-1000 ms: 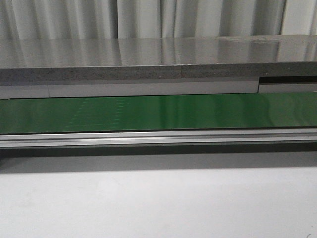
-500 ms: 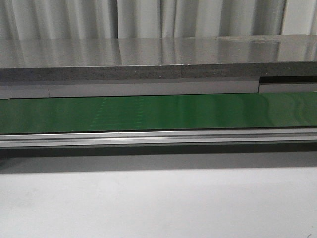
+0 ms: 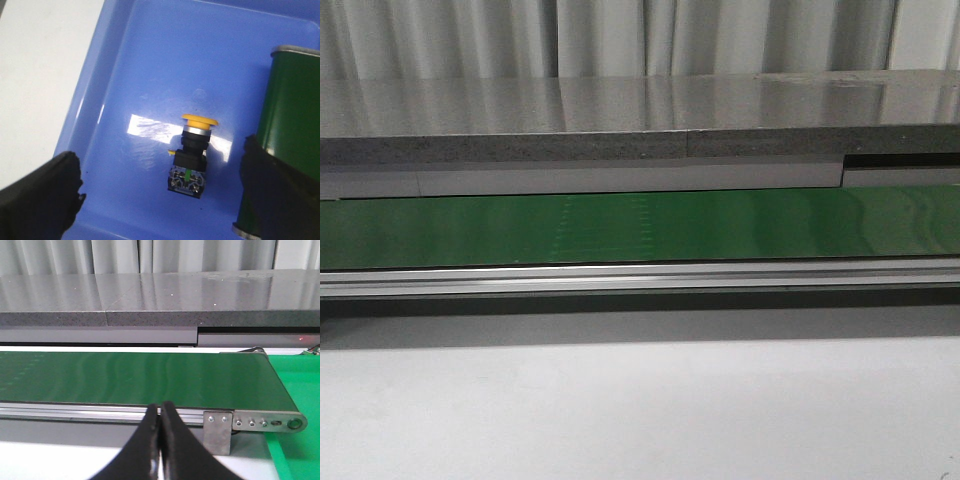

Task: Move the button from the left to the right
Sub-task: 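Lower the left gripper around the button and close on it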

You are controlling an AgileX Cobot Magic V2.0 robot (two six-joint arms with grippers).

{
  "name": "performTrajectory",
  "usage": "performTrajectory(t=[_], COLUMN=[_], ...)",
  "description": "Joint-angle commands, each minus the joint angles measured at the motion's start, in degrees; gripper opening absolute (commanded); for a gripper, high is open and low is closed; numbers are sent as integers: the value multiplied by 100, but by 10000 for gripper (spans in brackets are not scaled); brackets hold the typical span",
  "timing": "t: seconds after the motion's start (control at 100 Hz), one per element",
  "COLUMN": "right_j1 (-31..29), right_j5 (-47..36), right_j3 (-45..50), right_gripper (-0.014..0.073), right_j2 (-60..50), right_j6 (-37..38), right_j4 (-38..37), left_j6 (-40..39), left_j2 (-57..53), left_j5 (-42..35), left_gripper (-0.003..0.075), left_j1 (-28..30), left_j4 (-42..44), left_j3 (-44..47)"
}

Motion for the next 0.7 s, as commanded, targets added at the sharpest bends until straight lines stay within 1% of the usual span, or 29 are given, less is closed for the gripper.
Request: performTrajectory(t=[0.0, 0.29, 0.69], right_j1=[-7, -7, -7], right_j5=[-478, -478, -478], right_j3=[-92, -92, -92], right_gripper=[-68, -68, -68], right_j2=[-112, -112, -112], right_j6=[-7, -7, -7], right_j4=[-36, -36, -36], left_j6=[90, 90, 90], left_j2=[-14, 534, 987], left_j5=[-379, -503, -566], left_gripper=[623, 623, 620], left_j1=[47, 47, 47], left_j4=[-209, -249, -325], left_j3=[-190, -190, -190])
